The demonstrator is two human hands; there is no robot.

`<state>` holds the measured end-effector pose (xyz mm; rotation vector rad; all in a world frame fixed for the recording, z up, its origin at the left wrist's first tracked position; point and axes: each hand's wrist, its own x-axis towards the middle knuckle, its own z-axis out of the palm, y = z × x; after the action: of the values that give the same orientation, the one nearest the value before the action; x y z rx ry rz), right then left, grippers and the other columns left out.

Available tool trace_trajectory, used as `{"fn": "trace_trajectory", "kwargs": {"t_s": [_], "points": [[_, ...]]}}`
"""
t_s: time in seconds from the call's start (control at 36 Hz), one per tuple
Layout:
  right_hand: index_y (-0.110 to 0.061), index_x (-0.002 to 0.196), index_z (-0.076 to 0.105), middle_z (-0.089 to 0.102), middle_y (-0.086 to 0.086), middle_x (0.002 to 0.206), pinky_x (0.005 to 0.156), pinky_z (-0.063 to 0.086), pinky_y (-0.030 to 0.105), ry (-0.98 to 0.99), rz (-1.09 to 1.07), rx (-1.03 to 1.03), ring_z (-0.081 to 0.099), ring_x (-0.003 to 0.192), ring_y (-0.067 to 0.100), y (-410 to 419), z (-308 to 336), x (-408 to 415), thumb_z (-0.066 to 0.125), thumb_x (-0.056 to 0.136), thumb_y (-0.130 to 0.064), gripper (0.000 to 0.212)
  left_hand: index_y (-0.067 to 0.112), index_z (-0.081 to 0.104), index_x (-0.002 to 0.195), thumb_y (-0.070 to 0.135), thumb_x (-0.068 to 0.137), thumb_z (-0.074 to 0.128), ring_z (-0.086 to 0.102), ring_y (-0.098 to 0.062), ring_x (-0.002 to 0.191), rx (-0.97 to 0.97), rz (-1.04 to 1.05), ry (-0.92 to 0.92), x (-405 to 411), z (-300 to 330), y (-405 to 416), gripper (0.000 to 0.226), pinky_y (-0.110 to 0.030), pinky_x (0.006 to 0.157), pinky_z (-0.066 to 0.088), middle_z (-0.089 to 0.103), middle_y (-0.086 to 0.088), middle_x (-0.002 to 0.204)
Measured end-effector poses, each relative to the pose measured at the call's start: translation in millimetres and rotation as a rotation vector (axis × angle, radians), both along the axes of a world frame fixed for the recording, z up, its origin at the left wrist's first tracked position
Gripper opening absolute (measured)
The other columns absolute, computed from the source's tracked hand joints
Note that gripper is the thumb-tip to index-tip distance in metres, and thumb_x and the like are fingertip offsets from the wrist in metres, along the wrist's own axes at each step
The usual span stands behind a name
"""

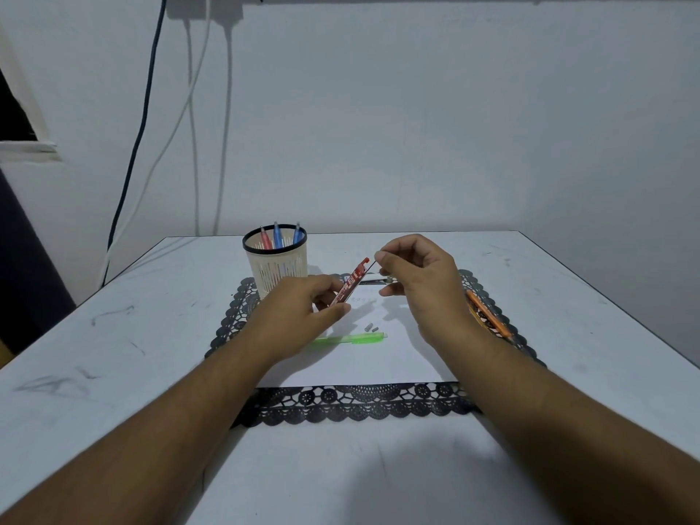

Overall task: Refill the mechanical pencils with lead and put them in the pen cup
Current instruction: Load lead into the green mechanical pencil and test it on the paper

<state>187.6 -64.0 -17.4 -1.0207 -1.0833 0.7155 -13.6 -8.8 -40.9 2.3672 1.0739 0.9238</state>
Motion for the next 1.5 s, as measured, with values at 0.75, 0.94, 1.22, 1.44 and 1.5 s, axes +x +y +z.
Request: {"fn": "trace_trajectory", "kwargs": {"t_s": [0.75,0.94,1.22,1.44,1.5], "points": [[-0.012,0.087,0.068,0.073,0.007,0.083,0.054,0.053,0.031,0.086,0.046,-0.014,0.065,0.076,0.018,-4.8,11.9,4.5,0.076,0.09,-0.008,0.01,0.032,0.075,0.117,0.029,0.093,0.075,0.065,-0.001,0.089,0.012,-0.001,-0.042,0.3,0.5,1.7,0.025,-0.038,0.083,0.056,0.073,0.015,0.096],[-0.014,0.09,0.067,0.077,0.01,0.086,0.056,0.053,0.033,-0.142,0.037,-0.001,0.071,0.08,0.019,-4.8,5.2,1.9,0.075,0.093,-0.013,0.008,0.032,0.076,0.115,0.027,0.093,0.075,0.067,-0.002,0.088,-0.008,-0.01,-0.057,0.3,-0.2,2.5,0.023,-0.037,0.082,0.057,0.074,0.015,0.094],[-0.011,0.09,0.066,0.079,0.008,0.088,0.059,0.054,0.034,-0.063,0.026,-0.005,0.068,0.076,0.014,-6.1,13.0,6.7,0.072,0.095,-0.011,0.008,0.033,0.076,0.115,0.025,0.093,0.075,0.066,0.001,0.085,-0.028,-0.014,-0.058,0.8,0.8,0.3,0.023,-0.026,0.076,0.051,0.073,0.019,0.09],[-0.011,0.093,0.067,0.077,0.01,0.088,0.057,0.055,0.033,-0.042,0.036,0.023,0.066,0.074,0.015,-5.1,11.3,6.2,0.071,0.094,-0.008,0.005,0.033,0.075,0.114,0.025,0.092,0.076,0.066,0.002,0.085,-0.037,0.0,-0.058,0.9,1.2,0.0,0.023,-0.027,0.078,0.053,0.073,0.019,0.091],[-0.011,0.096,0.07,0.076,0.015,0.09,0.058,0.056,0.032,-0.037,0.063,0.022,0.067,0.075,0.015,-4.8,10.8,5.7,0.073,0.093,-0.006,0.007,0.033,0.075,0.115,0.025,0.093,0.076,0.066,0.001,0.086,-0.045,0.0,-0.061,0.3,0.8,0.0,0.024,-0.028,0.079,0.054,0.074,0.018,0.091]]}}
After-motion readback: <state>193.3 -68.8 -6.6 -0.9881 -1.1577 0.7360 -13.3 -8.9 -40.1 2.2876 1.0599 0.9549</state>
